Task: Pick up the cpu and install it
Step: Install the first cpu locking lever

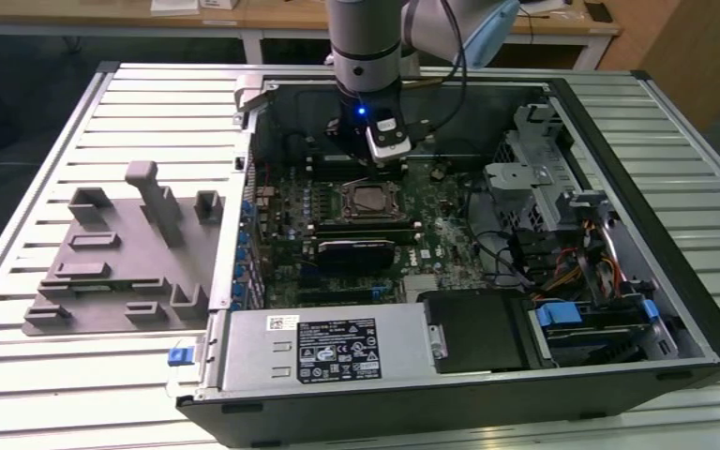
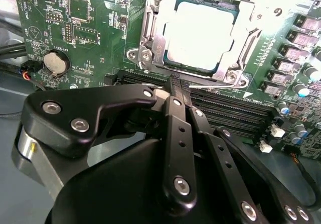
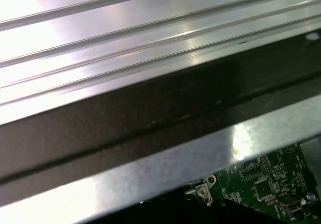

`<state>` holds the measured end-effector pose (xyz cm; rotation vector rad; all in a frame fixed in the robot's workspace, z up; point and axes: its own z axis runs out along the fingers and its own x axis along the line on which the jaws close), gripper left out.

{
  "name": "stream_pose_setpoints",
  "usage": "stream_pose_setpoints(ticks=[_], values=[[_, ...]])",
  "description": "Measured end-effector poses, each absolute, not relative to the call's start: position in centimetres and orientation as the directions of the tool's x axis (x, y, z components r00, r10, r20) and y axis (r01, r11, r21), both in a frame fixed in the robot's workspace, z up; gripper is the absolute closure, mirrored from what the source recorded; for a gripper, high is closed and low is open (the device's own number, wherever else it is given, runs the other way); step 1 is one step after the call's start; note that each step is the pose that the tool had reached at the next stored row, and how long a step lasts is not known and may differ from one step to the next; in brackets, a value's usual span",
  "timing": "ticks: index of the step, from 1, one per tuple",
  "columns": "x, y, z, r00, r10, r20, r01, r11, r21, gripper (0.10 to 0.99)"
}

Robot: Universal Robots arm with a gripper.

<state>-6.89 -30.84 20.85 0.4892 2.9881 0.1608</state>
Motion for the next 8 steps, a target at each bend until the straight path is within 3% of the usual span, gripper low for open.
stream_pose_setpoints(ticks=[8], values=[[-6.89, -30.40, 20.78, -0.942, 0.323, -0.091, 0.311, 0.943, 0.122, 0.976]])
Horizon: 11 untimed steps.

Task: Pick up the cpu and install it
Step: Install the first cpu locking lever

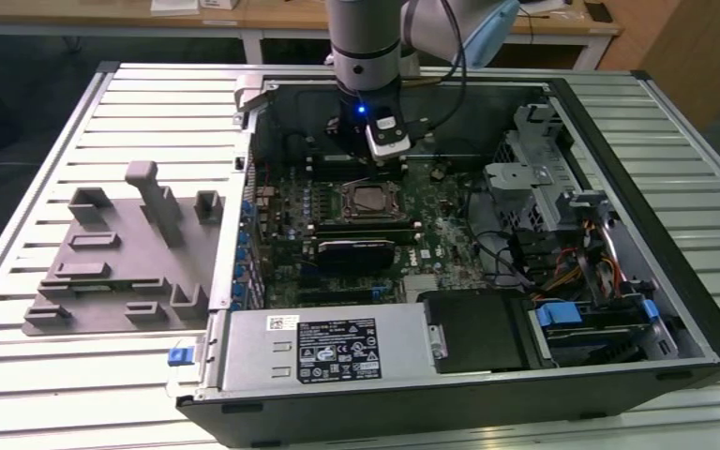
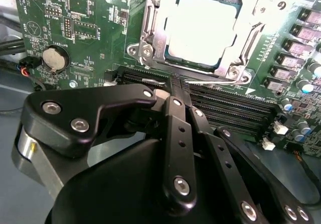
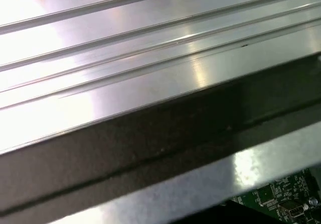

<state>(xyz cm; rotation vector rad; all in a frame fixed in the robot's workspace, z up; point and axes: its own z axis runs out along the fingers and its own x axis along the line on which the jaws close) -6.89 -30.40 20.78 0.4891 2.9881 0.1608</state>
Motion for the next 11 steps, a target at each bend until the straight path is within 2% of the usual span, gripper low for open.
stream_pose_setpoints(ticks=[11], values=[[-6.90, -30.40, 20.51, -0.939, 0.323, -0.119, 0.308, 0.943, 0.130, 0.976]])
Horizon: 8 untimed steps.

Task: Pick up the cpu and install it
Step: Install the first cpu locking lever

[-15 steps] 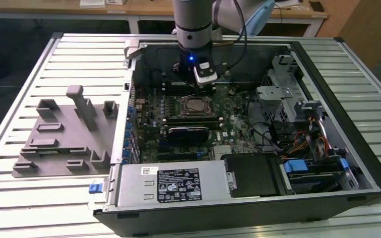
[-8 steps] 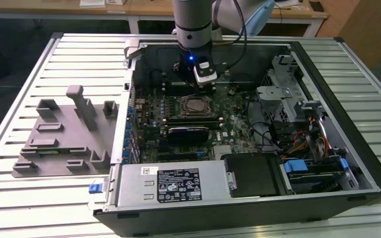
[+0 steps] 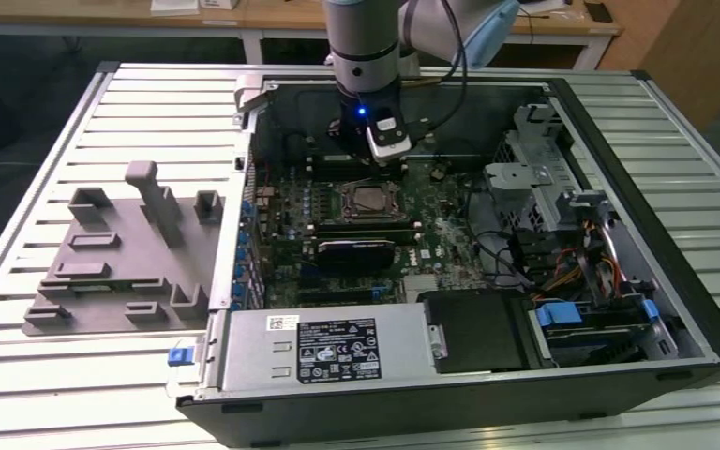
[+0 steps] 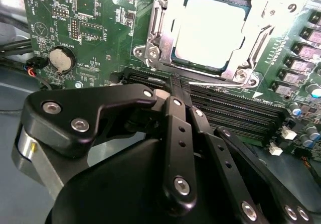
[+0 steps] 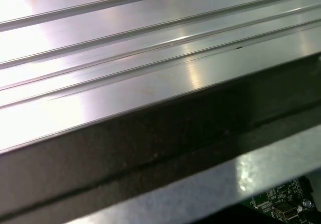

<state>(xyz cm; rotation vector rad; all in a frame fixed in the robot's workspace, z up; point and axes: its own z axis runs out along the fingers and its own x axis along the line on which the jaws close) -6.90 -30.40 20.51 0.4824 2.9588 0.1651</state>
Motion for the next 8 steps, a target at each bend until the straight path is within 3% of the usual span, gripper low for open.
stream_pose_setpoints(ticks=[8], values=[[-6.90, -30.40, 20.39, -0.938, 0.323, -0.123, 0.307, 0.943, 0.131, 0.976]])
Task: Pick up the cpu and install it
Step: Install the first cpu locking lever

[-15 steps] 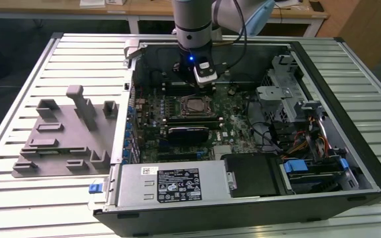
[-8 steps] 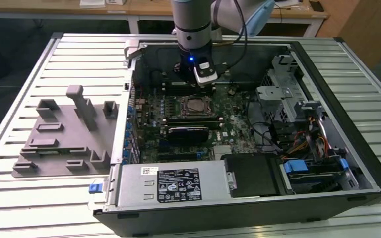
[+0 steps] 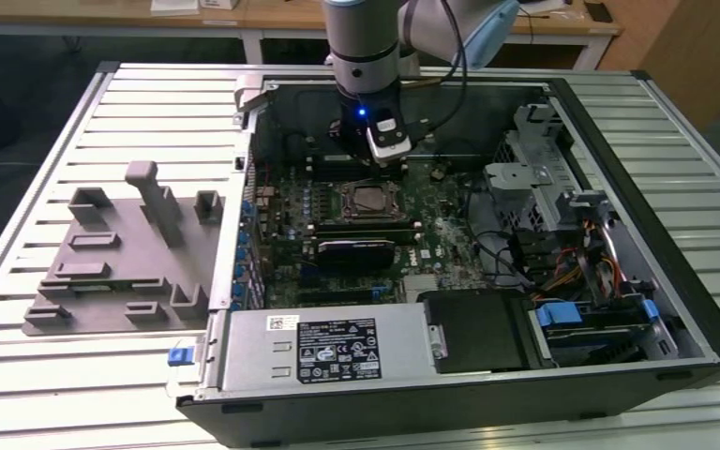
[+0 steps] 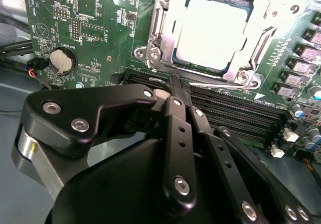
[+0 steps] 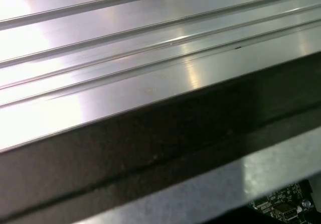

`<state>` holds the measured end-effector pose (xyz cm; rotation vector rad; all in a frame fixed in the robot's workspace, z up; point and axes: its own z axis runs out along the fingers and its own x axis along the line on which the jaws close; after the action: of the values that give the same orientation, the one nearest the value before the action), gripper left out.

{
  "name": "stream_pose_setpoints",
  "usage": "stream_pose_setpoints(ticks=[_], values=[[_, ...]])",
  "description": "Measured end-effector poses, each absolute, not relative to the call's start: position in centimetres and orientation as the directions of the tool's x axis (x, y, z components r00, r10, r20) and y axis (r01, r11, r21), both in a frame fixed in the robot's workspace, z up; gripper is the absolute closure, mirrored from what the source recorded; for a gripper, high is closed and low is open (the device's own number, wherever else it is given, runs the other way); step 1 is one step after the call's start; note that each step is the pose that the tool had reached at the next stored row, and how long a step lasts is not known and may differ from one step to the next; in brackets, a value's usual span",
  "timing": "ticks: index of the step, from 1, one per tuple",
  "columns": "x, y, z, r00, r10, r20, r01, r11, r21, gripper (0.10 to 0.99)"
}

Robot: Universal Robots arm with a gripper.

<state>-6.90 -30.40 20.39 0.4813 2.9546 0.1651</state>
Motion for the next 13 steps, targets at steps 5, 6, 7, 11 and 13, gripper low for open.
stream_pose_setpoints(ticks=[5, 6, 7, 11, 13], values=[[-6.90, -30.38, 20.30, -0.938, 0.323, -0.124, 0.307, 0.943, 0.129, 0.976], [-6.90, -30.31, 20.29, -0.938, 0.323, -0.124, 0.307, 0.943, 0.129, 0.976], [-6.90, -30.17, 20.28, -0.938, 0.323, -0.124, 0.307, 0.943, 0.129, 0.976], [-6.90, -29.76, 20.27, -0.938, 0.322, -0.124, 0.307, 0.943, 0.128, 0.976], [-6.90, -29.76, 20.26, -0.938, 0.322, -0.124, 0.307, 0.943, 0.128, 0.976]])
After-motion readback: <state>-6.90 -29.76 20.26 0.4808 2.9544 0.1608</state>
